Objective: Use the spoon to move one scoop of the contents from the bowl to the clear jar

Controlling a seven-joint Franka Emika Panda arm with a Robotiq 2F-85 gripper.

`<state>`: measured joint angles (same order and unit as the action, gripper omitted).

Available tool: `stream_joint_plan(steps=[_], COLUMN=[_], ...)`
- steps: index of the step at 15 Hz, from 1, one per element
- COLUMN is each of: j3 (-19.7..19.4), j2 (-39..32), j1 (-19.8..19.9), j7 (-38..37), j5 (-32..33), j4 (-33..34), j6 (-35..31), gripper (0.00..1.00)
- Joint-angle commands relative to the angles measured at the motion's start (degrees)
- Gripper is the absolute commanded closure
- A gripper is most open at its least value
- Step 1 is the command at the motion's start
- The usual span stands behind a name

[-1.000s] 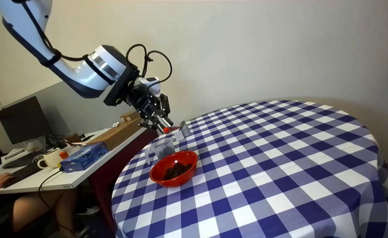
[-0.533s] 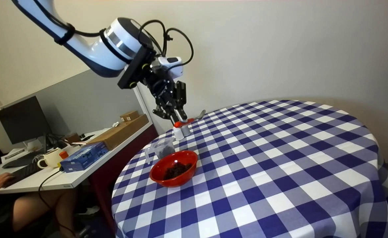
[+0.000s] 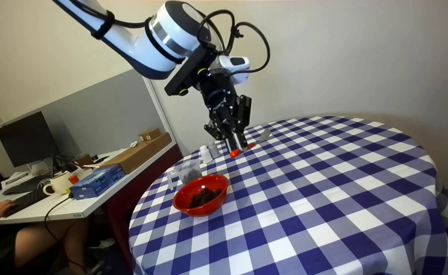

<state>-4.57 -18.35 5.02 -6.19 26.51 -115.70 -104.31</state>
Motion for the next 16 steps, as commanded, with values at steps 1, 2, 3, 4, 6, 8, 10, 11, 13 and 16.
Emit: stream_joint_plan(steps=[1,2,3,4,6,8,10,11,13,16], j3=[-1.8,-2.2,-2.5,-2.6,-2.5,-2.1,-1.8,-1.6,-1.3,-1.1], j2=[-4.1,-5.3,-6.5,-7.6,-10.0,-12.5,-14.8,-15.8,-17.7,-20.2], j1=[2.6,3.3,3.9,4.3,5.1,5.5,5.5,5.4,5.2,5.2], j7=[4.7,5.6,6.5,7.3,9.0,10.6,11.9,12.4,13.4,14.3], j5=[-3.7,-4.4,-5.0,-5.6,-7.1,-8.7,-9.9,-10.1,-10.5,-10.5], j4=[3.5,4.4,5.3,6.1,8.0,9.7,11.0,11.4,12.2,12.8], j6=[-2.5,-3.1,-3.6,-3.9,-4.4,-4.9,-5.4,-5.6,-6.0,-6.4], gripper=[0.9,0.9,0.9,0.9,0.9,0.9,0.9,0.9,0.9,0.9])
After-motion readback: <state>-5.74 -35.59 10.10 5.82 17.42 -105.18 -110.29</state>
